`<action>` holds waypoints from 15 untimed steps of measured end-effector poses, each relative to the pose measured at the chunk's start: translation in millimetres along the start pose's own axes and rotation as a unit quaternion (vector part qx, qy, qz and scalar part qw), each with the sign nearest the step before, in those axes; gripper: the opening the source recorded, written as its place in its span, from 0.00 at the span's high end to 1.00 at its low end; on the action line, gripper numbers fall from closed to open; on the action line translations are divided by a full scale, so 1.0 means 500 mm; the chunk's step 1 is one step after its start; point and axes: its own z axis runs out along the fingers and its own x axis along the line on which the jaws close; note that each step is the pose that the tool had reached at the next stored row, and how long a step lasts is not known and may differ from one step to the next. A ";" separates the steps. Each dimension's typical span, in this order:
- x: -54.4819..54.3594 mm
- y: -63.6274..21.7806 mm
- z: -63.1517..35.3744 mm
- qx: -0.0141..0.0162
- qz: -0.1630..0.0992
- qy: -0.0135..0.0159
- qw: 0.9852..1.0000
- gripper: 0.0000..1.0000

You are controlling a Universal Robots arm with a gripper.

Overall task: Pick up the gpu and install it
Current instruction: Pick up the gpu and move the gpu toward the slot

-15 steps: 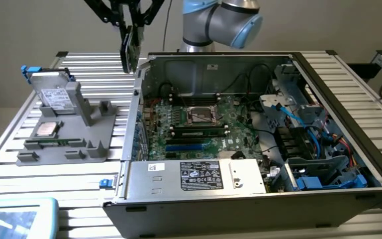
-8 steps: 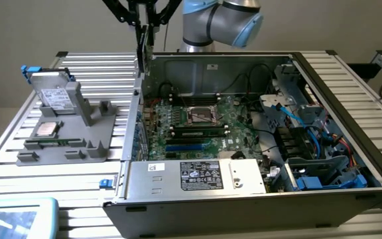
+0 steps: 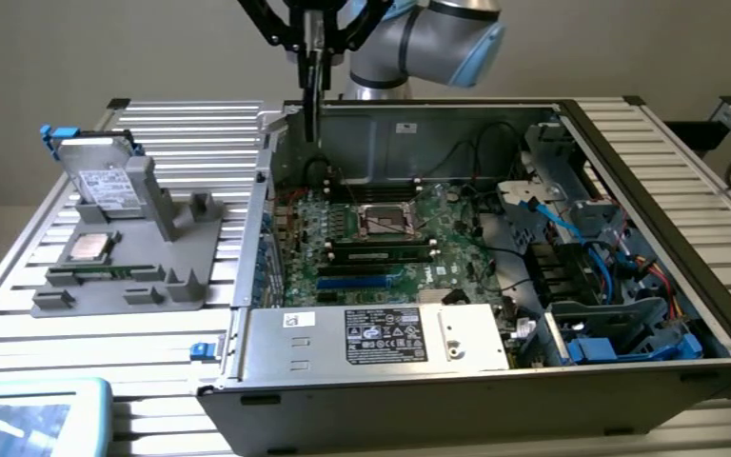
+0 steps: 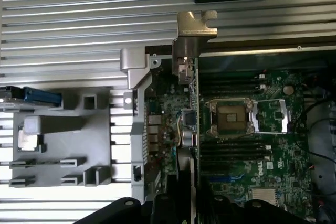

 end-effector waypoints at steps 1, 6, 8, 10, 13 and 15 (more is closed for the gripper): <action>-0.008 -0.002 0.001 0.000 0.000 0.000 1.000 0.73; -0.043 -0.017 0.005 0.000 0.000 0.001 1.000 0.73; -0.060 -0.021 0.008 0.000 0.000 0.001 1.000 0.73; -0.078 -0.023 0.014 0.000 0.000 0.001 1.000 0.73; -0.106 -0.027 0.023 0.000 0.000 0.001 1.000 0.73; -0.123 -0.029 0.029 0.000 0.000 0.001 1.000 0.73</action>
